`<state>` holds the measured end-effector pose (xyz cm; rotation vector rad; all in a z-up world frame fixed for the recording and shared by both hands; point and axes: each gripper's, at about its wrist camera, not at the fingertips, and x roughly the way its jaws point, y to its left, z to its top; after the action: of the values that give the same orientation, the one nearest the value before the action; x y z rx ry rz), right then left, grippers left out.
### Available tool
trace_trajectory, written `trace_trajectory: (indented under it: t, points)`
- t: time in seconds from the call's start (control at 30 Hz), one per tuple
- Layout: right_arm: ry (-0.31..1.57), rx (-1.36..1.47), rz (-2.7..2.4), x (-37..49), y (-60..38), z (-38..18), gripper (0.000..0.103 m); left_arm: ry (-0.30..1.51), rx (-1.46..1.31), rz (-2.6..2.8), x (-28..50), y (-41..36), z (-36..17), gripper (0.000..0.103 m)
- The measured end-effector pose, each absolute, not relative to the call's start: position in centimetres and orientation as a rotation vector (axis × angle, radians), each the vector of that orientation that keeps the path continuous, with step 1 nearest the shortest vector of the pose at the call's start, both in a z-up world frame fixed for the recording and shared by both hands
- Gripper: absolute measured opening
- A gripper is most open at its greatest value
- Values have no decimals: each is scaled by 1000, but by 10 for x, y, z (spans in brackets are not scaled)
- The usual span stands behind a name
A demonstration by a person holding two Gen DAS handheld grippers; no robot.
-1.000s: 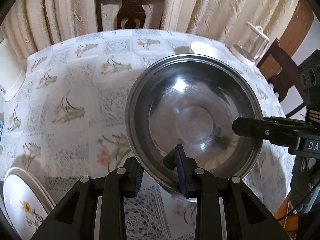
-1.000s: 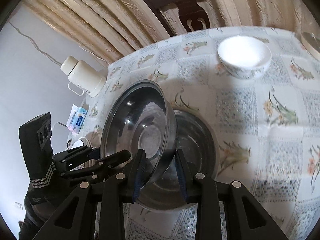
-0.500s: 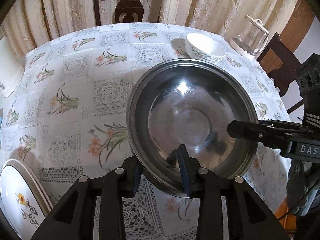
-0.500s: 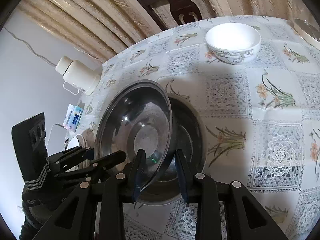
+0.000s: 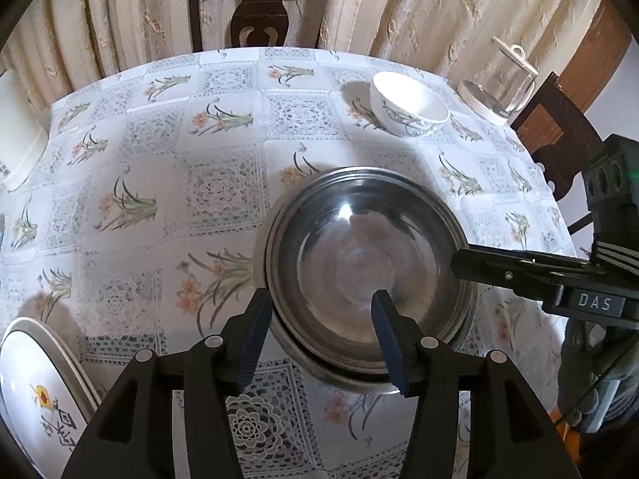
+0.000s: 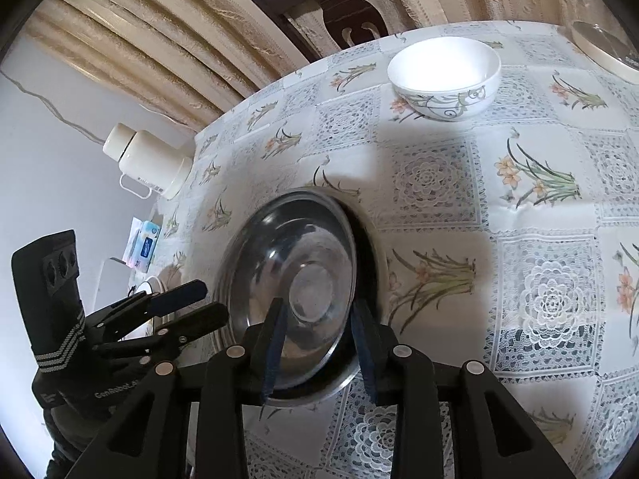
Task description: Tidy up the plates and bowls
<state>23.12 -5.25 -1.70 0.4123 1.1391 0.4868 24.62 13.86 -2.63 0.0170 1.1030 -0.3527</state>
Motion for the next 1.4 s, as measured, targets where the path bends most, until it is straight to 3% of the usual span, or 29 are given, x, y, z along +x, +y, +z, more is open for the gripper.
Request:
trace_trajectory:
  t: [0.77, 0.93, 1.4]
  points:
    - [1068, 455, 459, 229, -80, -6, 39, 1090, 5, -347, 251, 134, -22, 53]
    - [1026, 483, 379, 234, -99, -11, 48, 1071, -47, -350, 259, 136, -17, 53]
    - [930, 601, 283, 272, -142, -12, 53, 1071, -106, -379, 312, 103, -10, 53]
